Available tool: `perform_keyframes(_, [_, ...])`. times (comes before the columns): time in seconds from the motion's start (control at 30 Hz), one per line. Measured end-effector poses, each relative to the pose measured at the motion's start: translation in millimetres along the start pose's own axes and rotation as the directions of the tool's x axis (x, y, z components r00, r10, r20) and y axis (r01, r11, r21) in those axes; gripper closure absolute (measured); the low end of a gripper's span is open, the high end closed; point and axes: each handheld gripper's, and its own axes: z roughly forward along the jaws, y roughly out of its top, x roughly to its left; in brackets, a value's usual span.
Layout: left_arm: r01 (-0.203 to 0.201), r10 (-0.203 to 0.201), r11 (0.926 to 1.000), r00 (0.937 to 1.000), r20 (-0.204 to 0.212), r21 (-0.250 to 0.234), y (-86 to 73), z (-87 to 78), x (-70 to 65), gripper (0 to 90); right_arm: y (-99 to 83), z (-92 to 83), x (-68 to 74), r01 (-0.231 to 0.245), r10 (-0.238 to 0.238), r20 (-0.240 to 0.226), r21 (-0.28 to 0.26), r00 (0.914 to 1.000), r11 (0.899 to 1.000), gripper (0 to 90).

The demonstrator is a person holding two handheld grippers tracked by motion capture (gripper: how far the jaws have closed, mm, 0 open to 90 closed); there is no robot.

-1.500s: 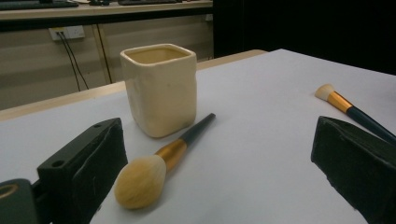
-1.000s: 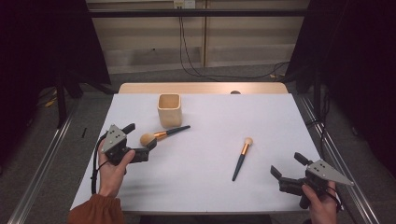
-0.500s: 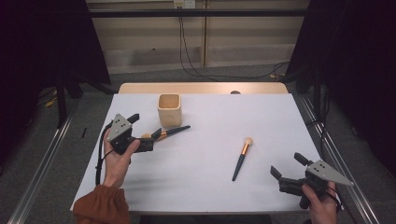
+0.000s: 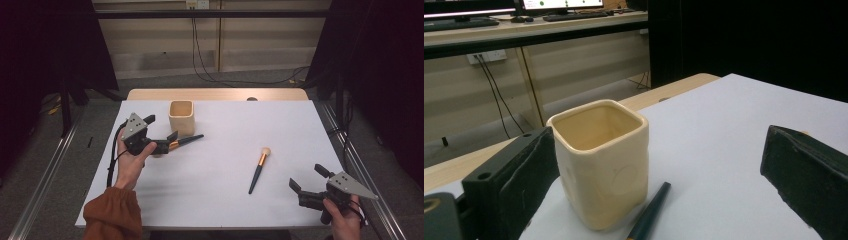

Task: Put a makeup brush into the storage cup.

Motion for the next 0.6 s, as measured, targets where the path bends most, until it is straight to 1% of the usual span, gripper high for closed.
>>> perform_keyframes(0.1, [0.008,-0.008,1.0,0.9999,-0.009,0.004,-1.2,3.3,4.6,1.8,0.0,-0.2,0.0,-0.002,0.002,0.002,0.0,1.0,1.0,0.0])
perform_keyframes(0.17, [0.021,-0.021,0.9998,0.9996,-0.021,0.005,-2.6,5.5,8.6,1.8,-0.1,-0.2,0.0,-0.001,0.001,0.001,0.0,1.0,1.0,0.0])
perform_keyframes(0.2, [0.022,-0.022,0.9997,0.9994,-0.029,0.006,-2.8,6.4,9.9,1.8,-0.2,-0.2,0.1,-0.003,0.003,0.001,0.001,1.0,1.0,0.0])
perform_keyframes(0.27, [0.022,-0.022,0.9996,0.9993,-0.03,0.016,-2.6,9.0,14.6,1.6,-0.2,-0.2,-0.1,-0.004,0.004,0.003,0.001,1.0,1.0,0.0])
perform_keyframes(0.33, [0.026,-0.025,0.9995,0.9989,-0.039,0.02,-1.2,10.9,15.7,1.6,-0.2,-0.2,-0.4,-0.004,0.004,0.004,0.001,1.0,1.0,0.0])
perform_keyframes(0.4, [0.024,-0.024,0.9995,0.9991,-0.034,0.019,1.1,13.5,17.9,1.5,-0.2,-0.2,-0.1,-0.003,0.003,0.002,0.001,1.0,1.0,0.0])
perform_keyframes(0.47, [0.026,-0.025,0.9996,0.9989,-0.039,0.007,2.7,17.1,20.4,1.3,-0.3,-0.3,-0.1,-0.003,0.003,0.003,0.001,1.0,1.0,0.0])
perform_keyframes(0.57, [0.037,-0.037,0.9993,0.9986,-0.038,0.002,4.5,22.5,25.7,1.7,-0.4,-0.7,-0.5,-0.003,0.003,0.004,0.001,1.0,1.0,0.0])
perform_keyframes(0.6, [0.04,-0.04,0.9992,0.9983,-0.044,0.001,4.7,24.4,27.4,1.7,-0.4,-0.8,-0.6,-0.003,0.003,0.005,0.001,1.0,1.0,0.0])
